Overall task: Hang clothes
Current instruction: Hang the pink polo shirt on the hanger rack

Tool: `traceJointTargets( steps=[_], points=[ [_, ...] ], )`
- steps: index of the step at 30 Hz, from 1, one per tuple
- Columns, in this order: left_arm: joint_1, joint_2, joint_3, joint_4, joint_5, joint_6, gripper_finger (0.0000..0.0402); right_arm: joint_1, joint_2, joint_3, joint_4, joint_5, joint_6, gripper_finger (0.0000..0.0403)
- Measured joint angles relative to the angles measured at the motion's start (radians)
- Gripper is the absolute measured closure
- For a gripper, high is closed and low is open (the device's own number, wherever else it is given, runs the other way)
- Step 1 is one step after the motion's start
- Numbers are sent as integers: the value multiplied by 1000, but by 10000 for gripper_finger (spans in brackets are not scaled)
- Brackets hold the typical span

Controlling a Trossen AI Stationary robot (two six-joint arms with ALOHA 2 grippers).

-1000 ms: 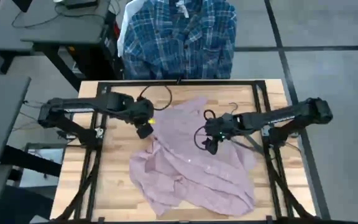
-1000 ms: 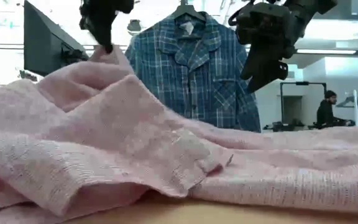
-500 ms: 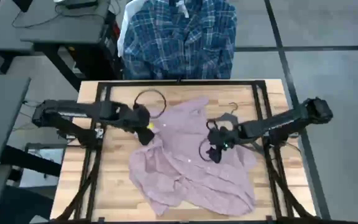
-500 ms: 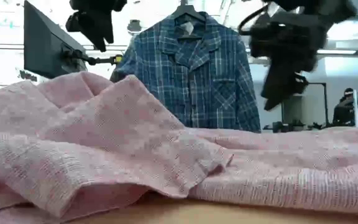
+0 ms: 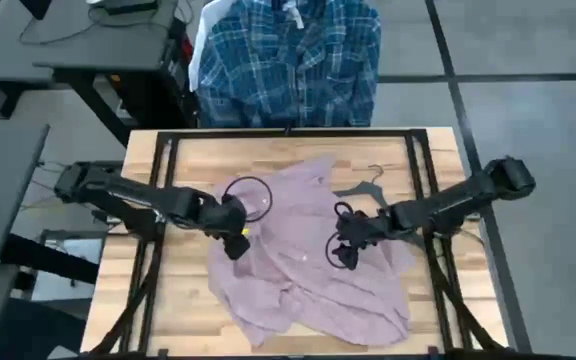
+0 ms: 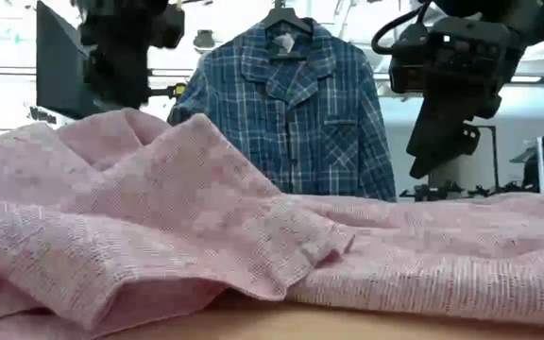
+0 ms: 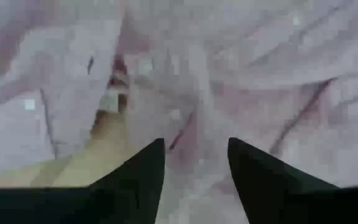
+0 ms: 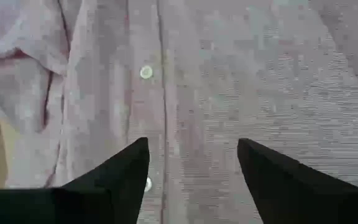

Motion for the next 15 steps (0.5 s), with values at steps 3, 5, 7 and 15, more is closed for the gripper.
traceJointTargets(
  steps=[3,5,7,15],
  points=[
    [1,2,-58,92,5,-1,241,0,0,0,-1,0,0,168],
    [0,2,-85,164,24,-1,241,0,0,0,-1,0,0,168],
    [0,1,-112,209,26,3,243,0,0,0,-1,0,0,168],
    [2,12,-177,101,-20,-164,388,4,0,1,-26,3,17,168]
  ],
)
